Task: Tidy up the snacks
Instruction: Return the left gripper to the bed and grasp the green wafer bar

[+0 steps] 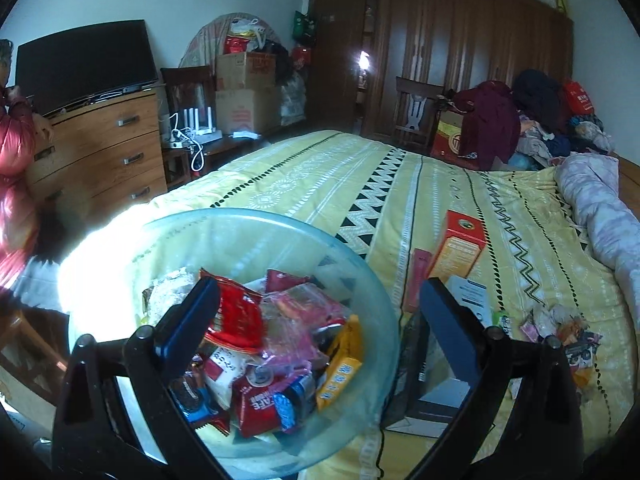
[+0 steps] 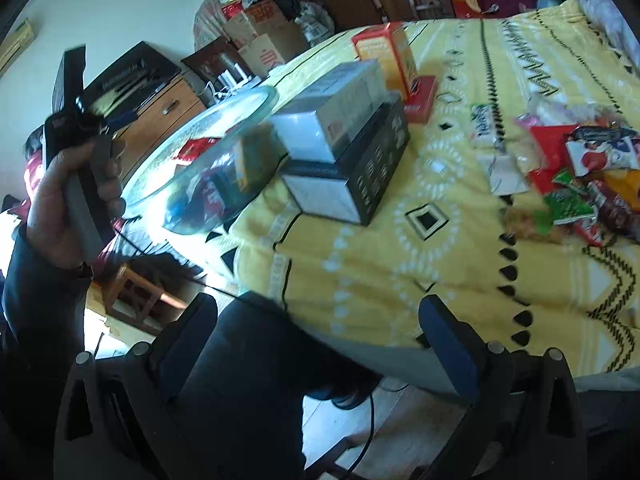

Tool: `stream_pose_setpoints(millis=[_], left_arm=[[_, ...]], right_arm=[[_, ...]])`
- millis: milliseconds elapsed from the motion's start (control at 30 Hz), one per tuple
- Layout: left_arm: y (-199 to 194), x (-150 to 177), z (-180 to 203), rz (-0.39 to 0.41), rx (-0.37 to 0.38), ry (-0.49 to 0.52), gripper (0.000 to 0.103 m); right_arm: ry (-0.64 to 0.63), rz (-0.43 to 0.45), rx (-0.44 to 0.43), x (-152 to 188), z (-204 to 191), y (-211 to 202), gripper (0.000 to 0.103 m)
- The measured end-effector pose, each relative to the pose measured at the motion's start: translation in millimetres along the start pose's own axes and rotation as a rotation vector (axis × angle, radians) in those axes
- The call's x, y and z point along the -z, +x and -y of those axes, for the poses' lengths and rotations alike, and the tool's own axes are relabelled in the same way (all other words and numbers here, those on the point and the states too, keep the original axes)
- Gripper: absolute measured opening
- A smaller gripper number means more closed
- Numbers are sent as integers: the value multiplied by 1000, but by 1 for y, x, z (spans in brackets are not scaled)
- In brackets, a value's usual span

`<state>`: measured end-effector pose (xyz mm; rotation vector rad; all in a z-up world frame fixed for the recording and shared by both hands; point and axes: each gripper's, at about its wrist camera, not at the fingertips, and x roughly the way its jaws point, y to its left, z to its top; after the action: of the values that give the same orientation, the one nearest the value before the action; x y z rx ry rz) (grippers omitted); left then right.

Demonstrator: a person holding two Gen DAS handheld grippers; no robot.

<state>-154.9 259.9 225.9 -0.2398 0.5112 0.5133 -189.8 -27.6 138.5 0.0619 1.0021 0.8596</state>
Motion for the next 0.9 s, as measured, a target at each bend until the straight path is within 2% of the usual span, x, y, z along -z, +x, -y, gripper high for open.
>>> stream_pose_setpoints(millis=[200, 633, 900], left_arm=[[-3, 8, 32, -1, 36, 93, 100], [-8, 34, 105, -46, 163, 200, 100], [-18, 50, 170, -86, 285, 293, 100]], right_arm=[[6, 17, -6, -3, 8, 2, 102], [52, 52, 12, 14, 33, -18, 102], [97, 71, 21, 30, 62, -34, 102]])
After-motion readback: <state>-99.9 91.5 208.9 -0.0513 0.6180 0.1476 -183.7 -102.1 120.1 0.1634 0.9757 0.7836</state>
